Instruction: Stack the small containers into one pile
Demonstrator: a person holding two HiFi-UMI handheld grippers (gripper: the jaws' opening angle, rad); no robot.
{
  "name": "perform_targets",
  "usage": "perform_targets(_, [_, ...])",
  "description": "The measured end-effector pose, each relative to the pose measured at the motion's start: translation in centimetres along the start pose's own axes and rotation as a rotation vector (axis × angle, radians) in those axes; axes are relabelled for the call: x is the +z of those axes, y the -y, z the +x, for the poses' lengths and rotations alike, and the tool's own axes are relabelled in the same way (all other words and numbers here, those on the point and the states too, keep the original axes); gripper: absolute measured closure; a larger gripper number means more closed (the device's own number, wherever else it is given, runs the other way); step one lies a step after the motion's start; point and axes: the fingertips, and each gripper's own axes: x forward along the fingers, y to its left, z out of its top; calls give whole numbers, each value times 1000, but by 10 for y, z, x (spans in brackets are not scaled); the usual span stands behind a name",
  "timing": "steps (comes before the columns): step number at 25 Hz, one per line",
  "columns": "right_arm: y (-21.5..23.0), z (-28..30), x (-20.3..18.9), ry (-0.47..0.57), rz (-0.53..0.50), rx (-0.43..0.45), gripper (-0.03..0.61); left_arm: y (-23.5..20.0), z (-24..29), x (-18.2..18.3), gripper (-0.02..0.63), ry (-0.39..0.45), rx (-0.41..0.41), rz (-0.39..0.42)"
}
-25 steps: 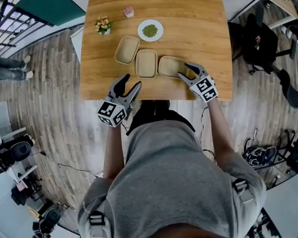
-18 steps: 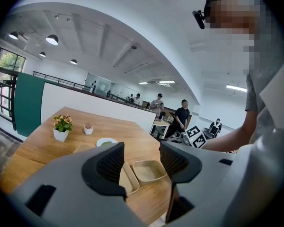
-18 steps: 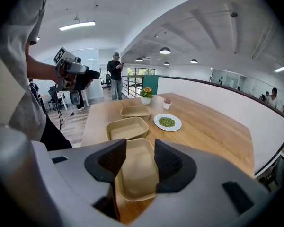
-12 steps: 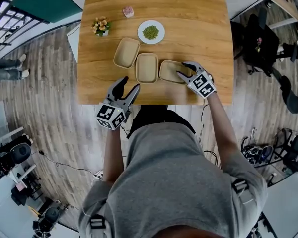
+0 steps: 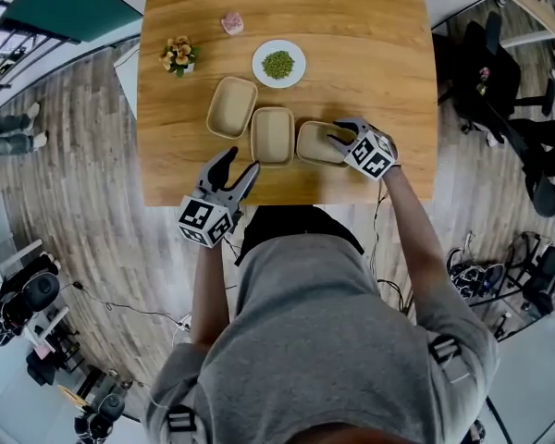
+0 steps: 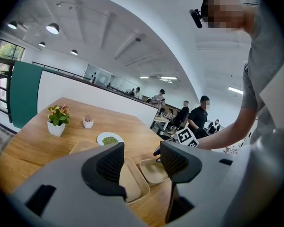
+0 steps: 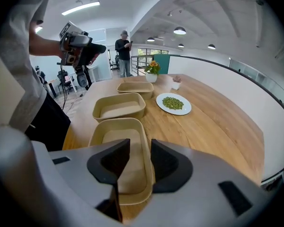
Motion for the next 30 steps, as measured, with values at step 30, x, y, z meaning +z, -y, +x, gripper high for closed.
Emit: perform_targets(30, [6,7,-36,-36,217,72,558,9,0,-2,367,-18,-26,13])
